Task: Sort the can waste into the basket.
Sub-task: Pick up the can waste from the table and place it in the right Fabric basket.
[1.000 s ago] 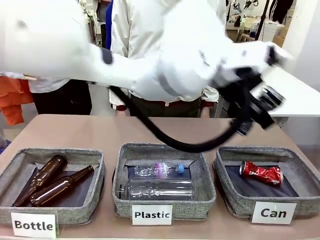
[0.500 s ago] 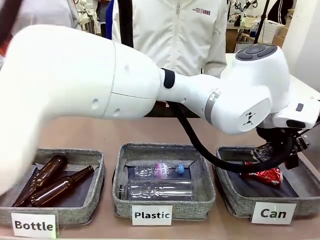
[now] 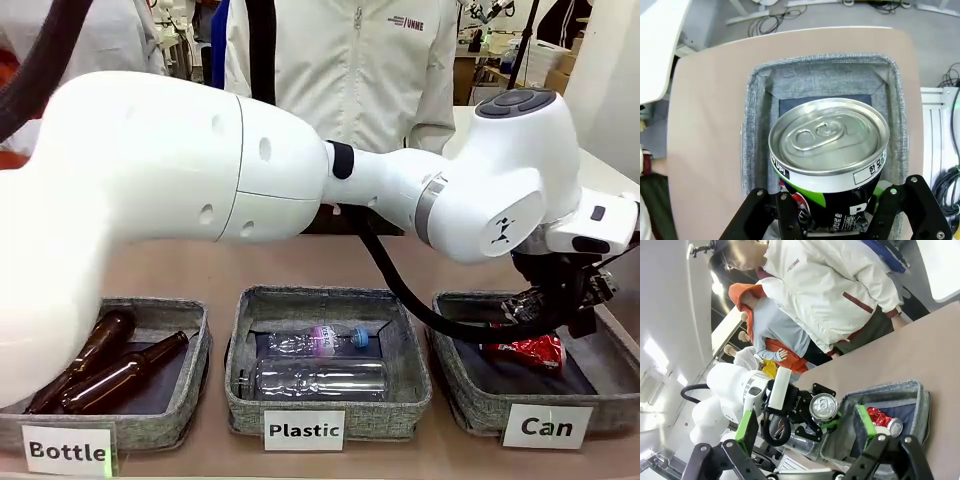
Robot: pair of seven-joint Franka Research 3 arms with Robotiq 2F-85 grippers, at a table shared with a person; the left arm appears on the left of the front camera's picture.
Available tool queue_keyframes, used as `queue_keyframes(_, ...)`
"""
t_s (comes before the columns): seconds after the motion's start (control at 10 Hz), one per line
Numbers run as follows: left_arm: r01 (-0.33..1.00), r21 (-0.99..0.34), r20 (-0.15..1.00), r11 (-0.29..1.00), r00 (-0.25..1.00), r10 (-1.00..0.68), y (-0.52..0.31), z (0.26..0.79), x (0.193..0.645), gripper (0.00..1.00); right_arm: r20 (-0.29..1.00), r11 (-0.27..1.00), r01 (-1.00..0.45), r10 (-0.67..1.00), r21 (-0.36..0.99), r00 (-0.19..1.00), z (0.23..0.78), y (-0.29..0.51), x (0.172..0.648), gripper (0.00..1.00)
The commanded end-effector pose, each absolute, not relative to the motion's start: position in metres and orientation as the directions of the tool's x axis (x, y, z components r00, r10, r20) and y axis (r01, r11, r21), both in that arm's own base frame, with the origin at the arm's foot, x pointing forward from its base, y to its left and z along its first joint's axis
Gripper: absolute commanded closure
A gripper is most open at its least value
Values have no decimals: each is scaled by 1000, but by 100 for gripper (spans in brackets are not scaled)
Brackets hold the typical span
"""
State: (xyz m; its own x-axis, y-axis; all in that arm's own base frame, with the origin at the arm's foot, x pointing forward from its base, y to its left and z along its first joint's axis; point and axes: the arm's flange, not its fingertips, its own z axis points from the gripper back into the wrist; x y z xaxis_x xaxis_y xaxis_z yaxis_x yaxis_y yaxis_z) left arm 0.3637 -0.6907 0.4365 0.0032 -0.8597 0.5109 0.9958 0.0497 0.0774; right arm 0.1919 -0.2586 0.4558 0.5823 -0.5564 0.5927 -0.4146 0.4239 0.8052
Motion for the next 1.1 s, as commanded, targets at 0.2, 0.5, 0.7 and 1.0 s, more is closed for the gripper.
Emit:
queue_keyframes(0.2, 995, 94, 505, 18, -32, -863, -690, 437, 367, 20, 578, 417, -401, -560, 816, 593, 460, -259, 187, 0)
queue_keyframes(0.5, 992, 112, 511, 50, -14, -860, -688, 438, 368, 0, 578, 417, -401, -560, 816, 593, 460, -259, 187, 0)
queue_keyframes(0.7, 993, 100, 495, 59, 2, -869, -683, 439, 373, 0, 578, 417, -401, -560, 816, 593, 460, -259, 187, 0)
queue_keyframes(1.0, 993, 77, 506, 86, 35, -862, -663, 455, 384, 0, 593, 425, -413, -558, 805, 581, 456, -259, 191, 0)
